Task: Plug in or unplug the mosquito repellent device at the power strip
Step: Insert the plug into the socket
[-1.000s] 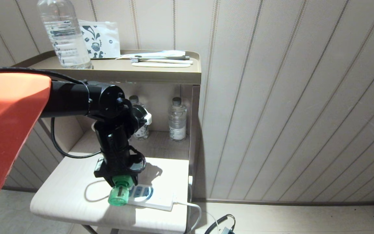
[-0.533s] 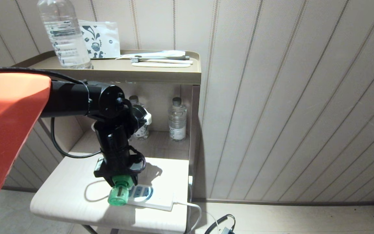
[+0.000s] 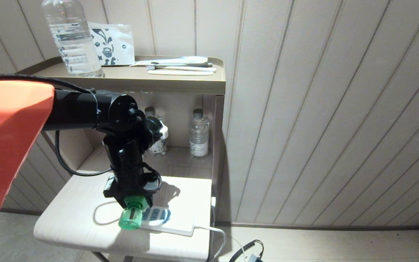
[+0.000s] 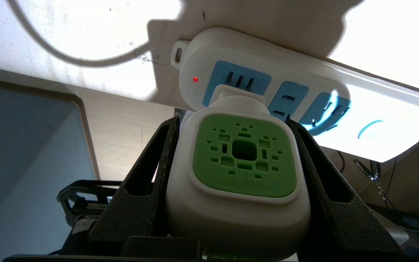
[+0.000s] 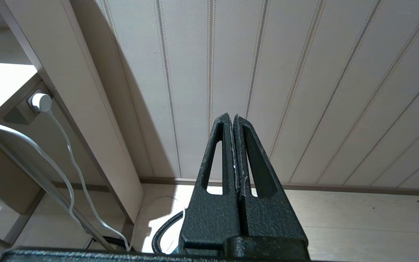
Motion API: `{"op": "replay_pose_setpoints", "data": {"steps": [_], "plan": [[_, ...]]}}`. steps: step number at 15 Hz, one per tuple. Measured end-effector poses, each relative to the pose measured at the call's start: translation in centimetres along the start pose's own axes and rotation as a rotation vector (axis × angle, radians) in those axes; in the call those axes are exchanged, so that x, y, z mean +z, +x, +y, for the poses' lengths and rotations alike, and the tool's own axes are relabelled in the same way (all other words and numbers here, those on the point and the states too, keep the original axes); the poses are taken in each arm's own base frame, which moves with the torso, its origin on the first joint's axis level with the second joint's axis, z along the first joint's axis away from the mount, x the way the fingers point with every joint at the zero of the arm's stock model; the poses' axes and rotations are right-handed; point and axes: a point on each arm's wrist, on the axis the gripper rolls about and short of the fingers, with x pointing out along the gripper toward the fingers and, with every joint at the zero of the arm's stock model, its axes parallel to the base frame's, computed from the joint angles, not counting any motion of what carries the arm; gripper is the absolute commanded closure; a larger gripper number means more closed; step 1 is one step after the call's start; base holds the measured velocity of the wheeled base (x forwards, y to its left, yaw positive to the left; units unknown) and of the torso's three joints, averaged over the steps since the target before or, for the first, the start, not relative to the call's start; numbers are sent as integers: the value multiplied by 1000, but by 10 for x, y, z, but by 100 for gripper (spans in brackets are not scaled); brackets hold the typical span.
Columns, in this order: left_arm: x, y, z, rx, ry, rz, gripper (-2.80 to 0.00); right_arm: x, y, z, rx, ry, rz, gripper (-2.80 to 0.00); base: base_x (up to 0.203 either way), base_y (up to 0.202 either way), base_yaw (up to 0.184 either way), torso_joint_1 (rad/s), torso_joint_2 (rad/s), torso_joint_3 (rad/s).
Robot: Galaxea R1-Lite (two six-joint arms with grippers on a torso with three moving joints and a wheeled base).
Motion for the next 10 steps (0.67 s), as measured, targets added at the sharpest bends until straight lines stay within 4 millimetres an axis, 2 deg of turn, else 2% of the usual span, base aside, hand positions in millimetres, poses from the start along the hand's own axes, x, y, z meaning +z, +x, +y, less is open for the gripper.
{"op": "replay_pose_setpoints", "data": {"steps": [10], "plan": [[1,3,-3,1,6,4,0,0,0,0,0,0,0,0,0,0,0,0,0,0]]}}
